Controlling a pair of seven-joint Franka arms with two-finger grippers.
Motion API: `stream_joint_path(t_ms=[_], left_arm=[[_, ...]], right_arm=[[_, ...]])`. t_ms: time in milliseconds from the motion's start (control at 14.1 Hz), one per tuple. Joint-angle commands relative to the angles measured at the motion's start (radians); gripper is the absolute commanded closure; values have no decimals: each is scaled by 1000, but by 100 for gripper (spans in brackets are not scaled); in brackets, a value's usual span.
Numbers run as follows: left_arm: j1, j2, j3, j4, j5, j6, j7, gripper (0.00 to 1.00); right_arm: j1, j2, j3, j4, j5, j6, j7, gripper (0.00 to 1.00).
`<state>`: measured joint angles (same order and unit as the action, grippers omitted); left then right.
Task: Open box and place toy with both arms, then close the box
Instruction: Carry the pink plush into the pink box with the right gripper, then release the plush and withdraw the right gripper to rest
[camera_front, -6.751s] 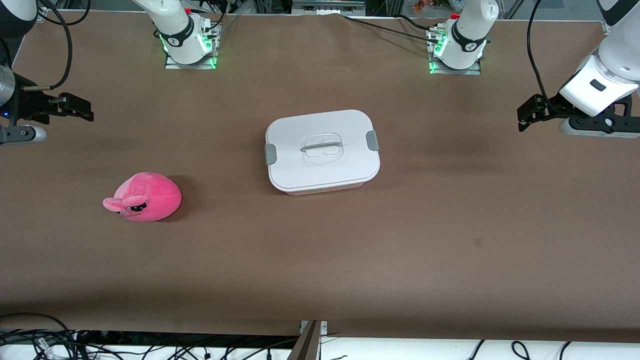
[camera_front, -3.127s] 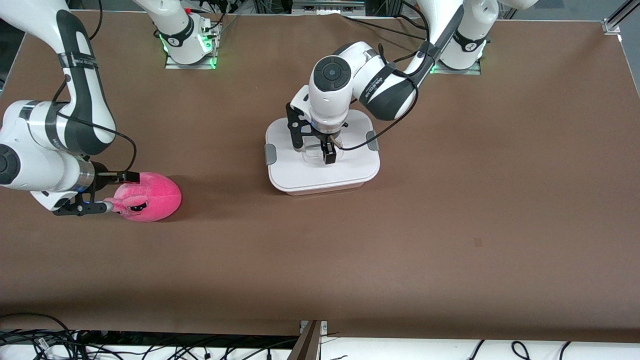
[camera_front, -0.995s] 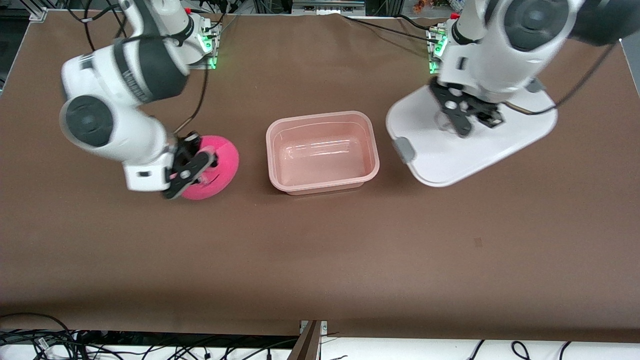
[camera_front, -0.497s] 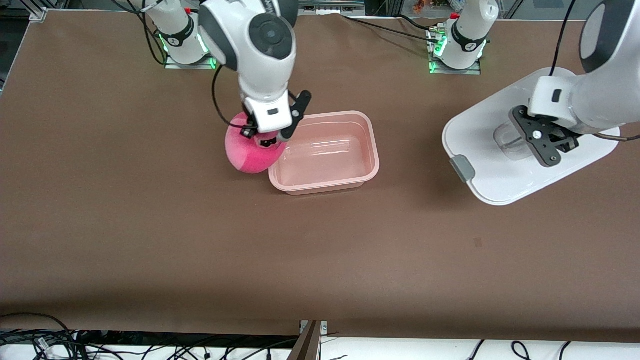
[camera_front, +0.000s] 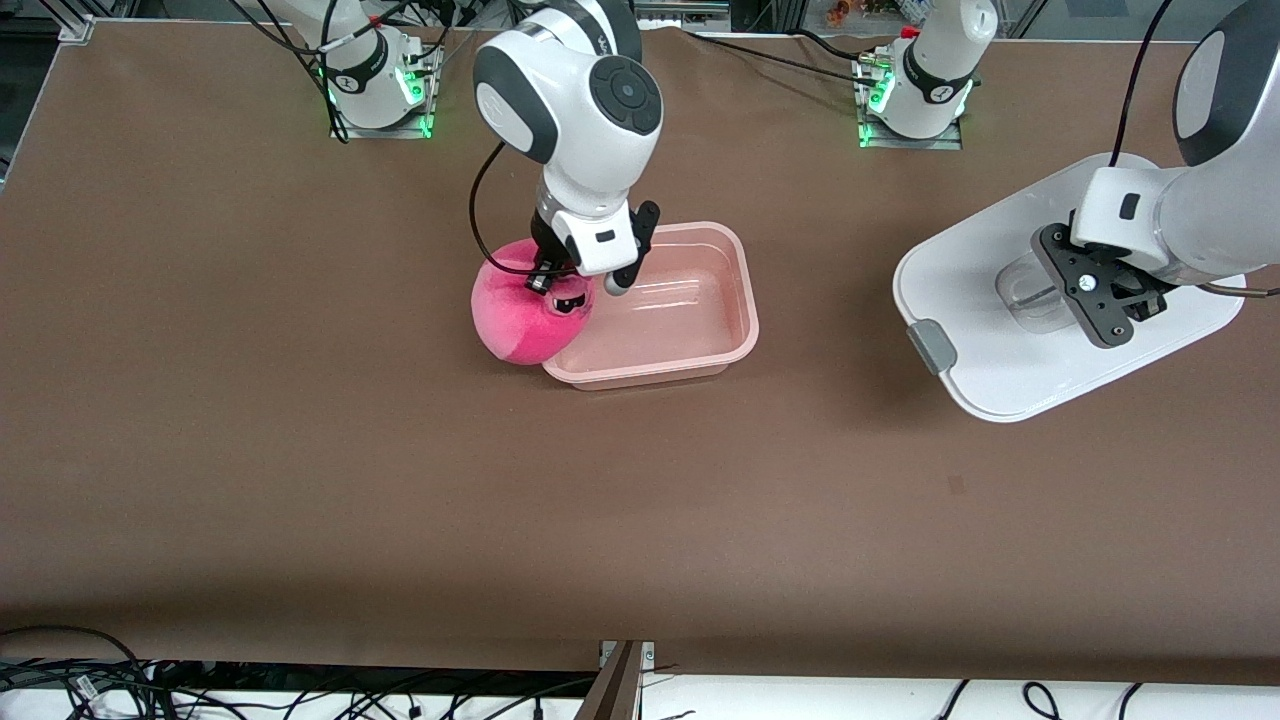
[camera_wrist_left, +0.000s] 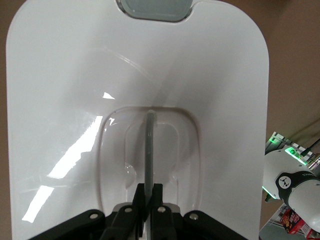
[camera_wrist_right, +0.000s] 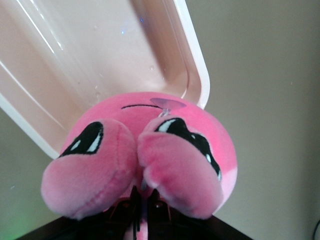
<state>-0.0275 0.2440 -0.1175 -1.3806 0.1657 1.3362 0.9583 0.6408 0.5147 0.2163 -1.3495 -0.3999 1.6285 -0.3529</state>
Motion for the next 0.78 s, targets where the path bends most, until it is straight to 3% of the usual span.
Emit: stream_joint_path(t_ms=[0,71,142,426,569,711], left_arm=[[6,3,-10,22,12,1,25,100],[6,4,-10,20,12,1,25,100],[6,3,-10,22,12,3,25,100],[3,3,-11,20,11,1,25,100],[3,3,-13,20,11,1,25,100],[3,4,-13,20,11,1,25,100]], right_arm=[[43,44,-8,26,-19,45,96,100],[66,53,-8,26,-17,65,171,68],[94,68,-8,26,-16,91,251,2],[172,76,-5,29,15,169,500,0],[165,27,-9,64,125,124,496,0],[142,-28,-41,69,159,6,489,0]])
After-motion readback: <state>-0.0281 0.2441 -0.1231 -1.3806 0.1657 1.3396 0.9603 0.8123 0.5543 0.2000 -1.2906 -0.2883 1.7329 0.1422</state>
